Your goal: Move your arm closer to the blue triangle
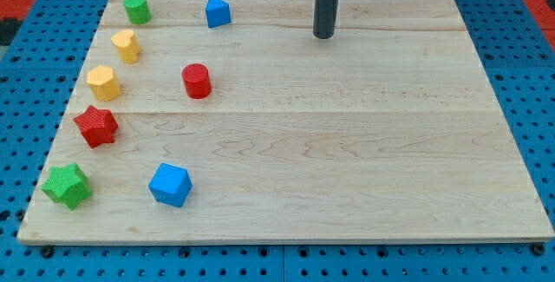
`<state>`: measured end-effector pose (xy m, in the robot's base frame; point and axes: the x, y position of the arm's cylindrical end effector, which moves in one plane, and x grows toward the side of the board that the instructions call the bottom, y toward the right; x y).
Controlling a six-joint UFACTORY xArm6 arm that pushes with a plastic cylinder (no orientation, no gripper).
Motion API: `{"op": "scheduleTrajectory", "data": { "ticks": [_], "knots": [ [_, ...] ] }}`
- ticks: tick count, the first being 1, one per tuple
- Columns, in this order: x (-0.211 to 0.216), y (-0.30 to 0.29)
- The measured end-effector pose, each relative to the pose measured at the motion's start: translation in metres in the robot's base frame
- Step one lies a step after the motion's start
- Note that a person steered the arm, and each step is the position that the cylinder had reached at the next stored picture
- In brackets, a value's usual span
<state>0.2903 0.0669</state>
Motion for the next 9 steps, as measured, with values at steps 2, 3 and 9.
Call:
{"op": "scheduleTrajectory", "data": {
  "ticks": [2, 3, 9],
  "knots": [
    [0.019, 0.010],
    [0.073, 0.014],
    [0.000, -0.170]
  ]
}}
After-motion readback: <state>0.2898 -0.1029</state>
